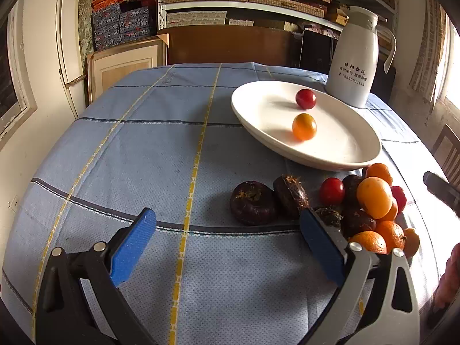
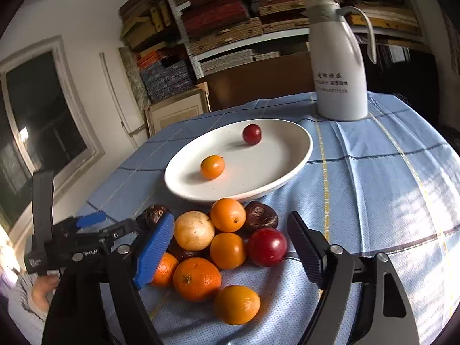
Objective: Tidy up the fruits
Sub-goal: 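Return both tools to the fruit pile and close the right tool on an orange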
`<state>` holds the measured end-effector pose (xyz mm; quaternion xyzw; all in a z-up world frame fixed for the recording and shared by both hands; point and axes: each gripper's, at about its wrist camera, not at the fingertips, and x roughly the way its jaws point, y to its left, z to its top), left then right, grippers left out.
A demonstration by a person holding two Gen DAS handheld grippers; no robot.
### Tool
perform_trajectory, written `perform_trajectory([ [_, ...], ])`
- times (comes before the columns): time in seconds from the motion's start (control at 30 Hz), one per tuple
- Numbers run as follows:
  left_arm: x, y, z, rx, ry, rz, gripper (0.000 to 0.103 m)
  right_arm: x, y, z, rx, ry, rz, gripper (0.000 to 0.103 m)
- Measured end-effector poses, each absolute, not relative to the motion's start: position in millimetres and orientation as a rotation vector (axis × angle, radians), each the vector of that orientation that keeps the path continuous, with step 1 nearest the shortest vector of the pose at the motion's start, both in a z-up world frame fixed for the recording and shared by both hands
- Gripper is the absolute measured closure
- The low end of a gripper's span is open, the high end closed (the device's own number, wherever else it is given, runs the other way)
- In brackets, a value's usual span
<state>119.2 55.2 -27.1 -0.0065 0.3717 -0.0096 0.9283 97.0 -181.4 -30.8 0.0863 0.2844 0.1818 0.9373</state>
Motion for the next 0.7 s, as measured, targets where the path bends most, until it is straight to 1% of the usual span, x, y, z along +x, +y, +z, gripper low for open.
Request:
perform_trajectory([
  [0.03, 119, 56, -27, -0.017, 0.763, -0.018, 0.005, 97, -175, -32, 0.142, 0.584, 0.377, 0.034],
  [0.07, 120, 57, -26, -0.02, 0.763, -0.017, 0.005, 97, -170, -33, 0.118, 0.59, 0.381, 0.04],
  [0.13, 120, 59, -26, -0.028, 0.763, -0.016, 0.005, 98, -164, -34, 0.102, 0.61, 0.413, 0.056],
  [0.17, 119, 60, -26, -0.032, 0.763, -0.015, 0.005, 98, -162, -34, 0.102, 0.612, 0.43, 0.06],
  [0.4, 119, 60, -25, -0.017, 0.753, -0.003, 0.005, 92, -142, -34, 0.04, 0.613, 0.467, 0.06],
  [0.7, 115, 51, -22, 0.01, 0.732, -0.046, 0.005, 113, -173, -41, 0.179, 0.662, 0.356, 0.06],
])
